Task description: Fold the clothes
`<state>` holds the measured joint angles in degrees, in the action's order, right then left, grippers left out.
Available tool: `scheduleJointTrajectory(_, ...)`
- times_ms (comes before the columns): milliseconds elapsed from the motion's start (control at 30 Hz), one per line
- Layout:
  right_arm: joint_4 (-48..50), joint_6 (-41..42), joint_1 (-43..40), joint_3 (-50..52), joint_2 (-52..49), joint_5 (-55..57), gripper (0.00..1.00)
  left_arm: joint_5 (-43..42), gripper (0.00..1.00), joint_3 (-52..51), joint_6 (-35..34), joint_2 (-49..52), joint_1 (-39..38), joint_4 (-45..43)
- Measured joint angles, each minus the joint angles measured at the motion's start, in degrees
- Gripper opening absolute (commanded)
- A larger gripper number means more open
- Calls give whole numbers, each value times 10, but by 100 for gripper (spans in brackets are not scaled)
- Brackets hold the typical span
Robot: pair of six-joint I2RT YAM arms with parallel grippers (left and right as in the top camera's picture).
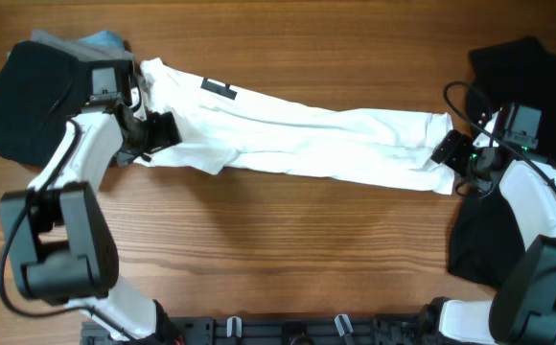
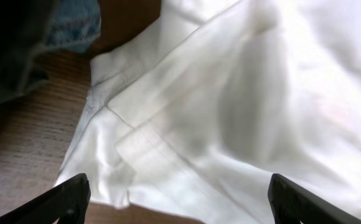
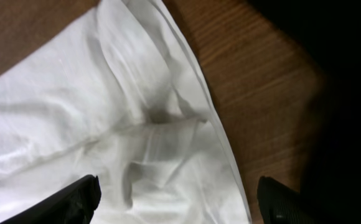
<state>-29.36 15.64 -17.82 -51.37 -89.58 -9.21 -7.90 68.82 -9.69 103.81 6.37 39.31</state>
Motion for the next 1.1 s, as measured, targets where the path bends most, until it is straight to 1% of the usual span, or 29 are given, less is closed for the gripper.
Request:
scheduleJointTrajectory(33, 18, -8, 0, 0, -12, -6, 99, -3, 93, 0, 0, -18, 0, 6)
scheduleJointTrajectory(167, 68, -43, 0, -4, -93, -30, 100, -9, 93, 1, 0, -76, 0, 38)
scheduleJointTrajectory(200, 83, -49, 0, -9, -97, -37, 100, -10, 93, 1, 0, -92, 0, 48)
scheduleJointTrajectory(233, 87, -52, 0, -11, -104, -40, 98, -10, 93, 1, 0, -105, 0, 53)
scheduleJointTrajectory(267, 93, -55, 0, -12, -106, -43, 95, -10, 93, 1, 0, -114, 0, 57)
scheduleJointTrajectory(333, 103, -61, 0, -14, -111, -54, 80, -10, 93, 1, 0, -136, 0, 62)
scheduleJointTrajectory(367, 108, -64, -2, -15, -115, -63, 77, -10, 93, 1, 0, -147, 0, 61)
scheduleJointTrajectory(433, 132, -66, -4, -15, -125, -99, 59, -10, 93, 1, 0, -155, 0, 61)
scheduleJointTrajectory(500, 141, -65, -4, -15, -131, -125, 45, -10, 93, 1, 0, -155, 0, 61)
scheduleJointTrajectory(567, 141, -63, -4, -14, -137, -138, 11, -10, 93, 1, 0, -156, 0, 62)
scheduleJointTrajectory(600, 140, -65, -4, -14, -137, -142, 4, -10, 92, 1, 0, -155, 0, 62)
scheduleJointTrajectory(700, 132, -65, -5, -14, -137, -144, 5, -10, 93, 1, 0, -156, 0, 66)
scheduleJointTrajectory(800, 59, -65, -23, -32, -137, -141, 4, -10, 93, 1, 0, -155, 0, 72)
scheduleJointTrajectory(933, -48, -65, -68, -99, -121, -104, 4, -10, 93, 1, 0, -156, 0, 78)
scheduleJointTrajectory(967, -53, -65, -73, -108, -116, -100, 4, -10, 93, 1, 0, -155, 0, 80)
scheduleJointTrajectory(1000, -77, -66, -87, -145, -101, -88, 4, -10, 93, 1, 0, -155, 0, 80)
scheduleJointTrajectory(1100, -95, -70, -77, -179, -93, -87, 4, -10, 92, 1, 0, -155, 0, 81)
